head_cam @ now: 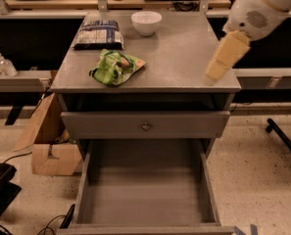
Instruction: Place green rice chip bag into middle drawer
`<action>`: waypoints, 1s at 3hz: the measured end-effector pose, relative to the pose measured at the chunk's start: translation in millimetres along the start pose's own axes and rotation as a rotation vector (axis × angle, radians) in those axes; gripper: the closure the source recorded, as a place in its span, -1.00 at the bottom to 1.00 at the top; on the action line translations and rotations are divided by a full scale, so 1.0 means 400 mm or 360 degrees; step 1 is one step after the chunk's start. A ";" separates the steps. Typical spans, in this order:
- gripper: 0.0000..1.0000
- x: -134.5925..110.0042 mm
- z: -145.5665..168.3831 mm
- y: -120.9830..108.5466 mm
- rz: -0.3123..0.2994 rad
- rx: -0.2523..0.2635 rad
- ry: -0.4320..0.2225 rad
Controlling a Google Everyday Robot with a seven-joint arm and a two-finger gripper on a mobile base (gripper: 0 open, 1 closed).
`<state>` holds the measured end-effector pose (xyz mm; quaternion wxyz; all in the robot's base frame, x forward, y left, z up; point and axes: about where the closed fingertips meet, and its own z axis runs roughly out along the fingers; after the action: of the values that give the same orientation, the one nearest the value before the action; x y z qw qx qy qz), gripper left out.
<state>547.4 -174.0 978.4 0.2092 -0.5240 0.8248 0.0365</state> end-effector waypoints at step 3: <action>-1.00 -0.187 0.090 -0.110 0.0667 0.0115 -0.0246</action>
Offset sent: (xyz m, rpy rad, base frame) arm 0.1130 0.0718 -0.0015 0.3659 -0.0211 -0.6291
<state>624.3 -120.2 981.1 0.2782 -0.3291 0.8979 0.0895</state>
